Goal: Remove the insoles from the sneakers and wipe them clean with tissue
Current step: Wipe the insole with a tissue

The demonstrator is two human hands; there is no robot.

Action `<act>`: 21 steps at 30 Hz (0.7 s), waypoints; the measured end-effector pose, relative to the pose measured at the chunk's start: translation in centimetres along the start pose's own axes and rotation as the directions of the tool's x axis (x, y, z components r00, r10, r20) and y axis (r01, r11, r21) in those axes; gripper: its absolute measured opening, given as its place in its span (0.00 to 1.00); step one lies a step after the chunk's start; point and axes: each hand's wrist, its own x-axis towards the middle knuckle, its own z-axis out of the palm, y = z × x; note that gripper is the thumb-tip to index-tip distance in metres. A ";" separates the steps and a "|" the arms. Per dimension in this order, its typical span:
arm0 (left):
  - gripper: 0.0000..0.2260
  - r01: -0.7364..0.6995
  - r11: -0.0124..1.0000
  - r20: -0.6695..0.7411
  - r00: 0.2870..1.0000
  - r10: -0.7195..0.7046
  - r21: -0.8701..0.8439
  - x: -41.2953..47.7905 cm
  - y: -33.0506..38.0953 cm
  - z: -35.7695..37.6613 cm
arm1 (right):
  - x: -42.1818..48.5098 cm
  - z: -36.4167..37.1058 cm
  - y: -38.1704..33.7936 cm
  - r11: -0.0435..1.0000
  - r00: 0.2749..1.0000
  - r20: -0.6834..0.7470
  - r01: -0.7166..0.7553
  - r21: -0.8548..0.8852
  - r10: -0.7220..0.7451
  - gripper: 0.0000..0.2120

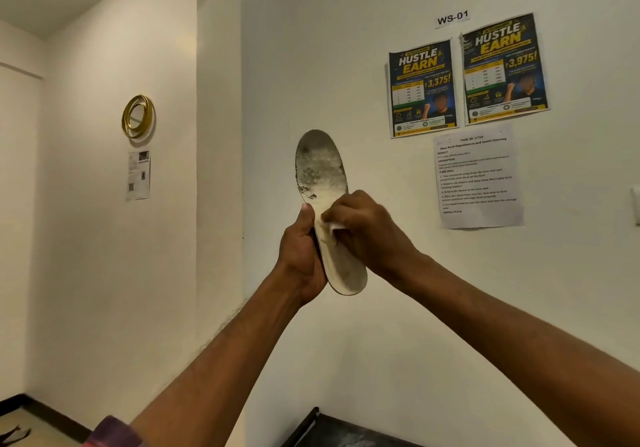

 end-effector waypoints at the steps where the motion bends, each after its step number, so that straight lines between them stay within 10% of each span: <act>1: 0.25 0.013 1.000 0.009 1.000 -0.013 -0.007 -0.1 0.0 0.0 | 0.2 0.1 -0.1 0.998 0.997 0.039 0.068 -0.010 -0.068 0.08; 21: 0.24 0.077 0.995 0.199 0.976 -0.088 0.062 -1.0 0.0 0.0 | 4.0 -1.2 2.7 0.993 0.983 -0.156 -0.104 -0.060 0.094 0.07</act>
